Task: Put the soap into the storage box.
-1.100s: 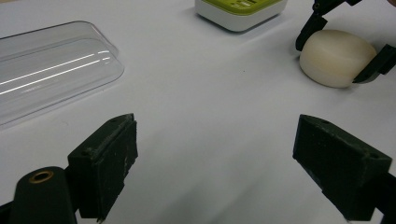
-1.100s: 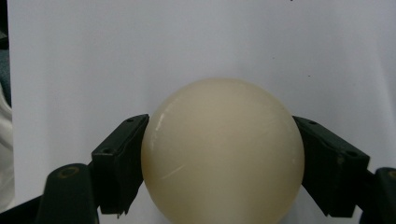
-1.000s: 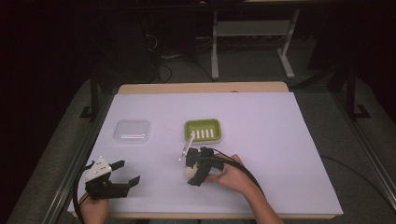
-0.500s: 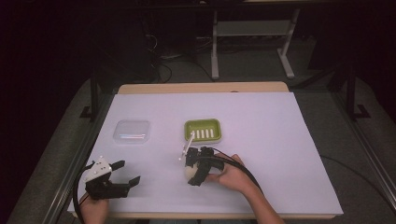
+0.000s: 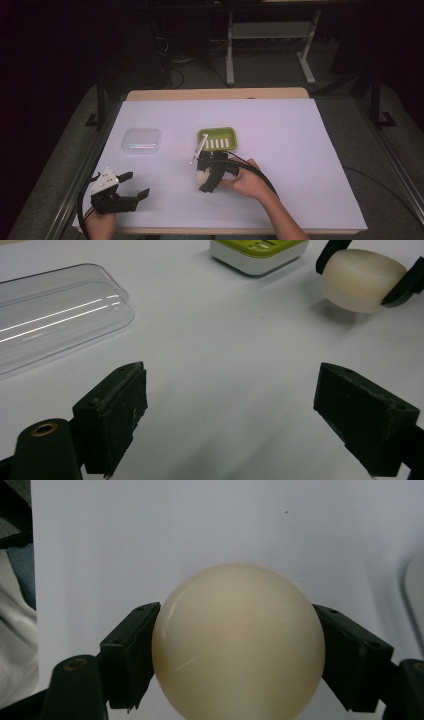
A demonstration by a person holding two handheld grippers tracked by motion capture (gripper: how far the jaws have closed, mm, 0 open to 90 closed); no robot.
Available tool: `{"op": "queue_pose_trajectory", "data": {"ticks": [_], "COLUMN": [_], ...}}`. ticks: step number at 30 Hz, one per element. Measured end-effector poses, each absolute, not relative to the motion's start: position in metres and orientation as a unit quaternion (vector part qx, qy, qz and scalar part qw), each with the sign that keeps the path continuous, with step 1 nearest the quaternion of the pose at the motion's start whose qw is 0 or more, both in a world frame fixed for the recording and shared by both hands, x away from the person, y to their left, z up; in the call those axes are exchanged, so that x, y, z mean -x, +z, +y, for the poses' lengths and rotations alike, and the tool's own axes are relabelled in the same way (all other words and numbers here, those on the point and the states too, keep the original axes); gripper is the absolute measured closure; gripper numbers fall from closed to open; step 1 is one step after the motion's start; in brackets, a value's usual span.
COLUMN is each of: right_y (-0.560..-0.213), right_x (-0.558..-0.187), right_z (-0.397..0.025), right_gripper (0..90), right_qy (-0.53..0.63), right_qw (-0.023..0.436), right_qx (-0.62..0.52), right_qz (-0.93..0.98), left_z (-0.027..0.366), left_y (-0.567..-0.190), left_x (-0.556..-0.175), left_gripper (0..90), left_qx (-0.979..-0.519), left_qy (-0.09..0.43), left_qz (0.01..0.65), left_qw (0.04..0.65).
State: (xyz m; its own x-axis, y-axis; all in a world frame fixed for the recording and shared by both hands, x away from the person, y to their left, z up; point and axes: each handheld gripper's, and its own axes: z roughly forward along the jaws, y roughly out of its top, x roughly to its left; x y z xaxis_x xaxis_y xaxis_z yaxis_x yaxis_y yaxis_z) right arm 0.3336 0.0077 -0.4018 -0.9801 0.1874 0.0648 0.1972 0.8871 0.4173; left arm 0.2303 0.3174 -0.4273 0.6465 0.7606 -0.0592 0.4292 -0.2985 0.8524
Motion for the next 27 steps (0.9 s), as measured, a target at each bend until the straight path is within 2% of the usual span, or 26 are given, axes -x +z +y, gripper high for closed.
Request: {"op": "queue_pose_trajectory", "data": {"ticks": [27], "right_y": [-0.373], "right_x": [-0.372], "right_z": [-0.001], "right_gripper": [23.1], "right_qy": [-0.236], "right_qw": [0.013], "right_qx": [0.124], "right_qz": [-0.964], "left_z": [0.317], "left_y": [-0.427], "left_x": [-0.231], "left_gripper": [13.0], "left_qx": [-0.786], "left_qy": [0.182], "left_qz": [0.375], "left_qw": [0.456]}}
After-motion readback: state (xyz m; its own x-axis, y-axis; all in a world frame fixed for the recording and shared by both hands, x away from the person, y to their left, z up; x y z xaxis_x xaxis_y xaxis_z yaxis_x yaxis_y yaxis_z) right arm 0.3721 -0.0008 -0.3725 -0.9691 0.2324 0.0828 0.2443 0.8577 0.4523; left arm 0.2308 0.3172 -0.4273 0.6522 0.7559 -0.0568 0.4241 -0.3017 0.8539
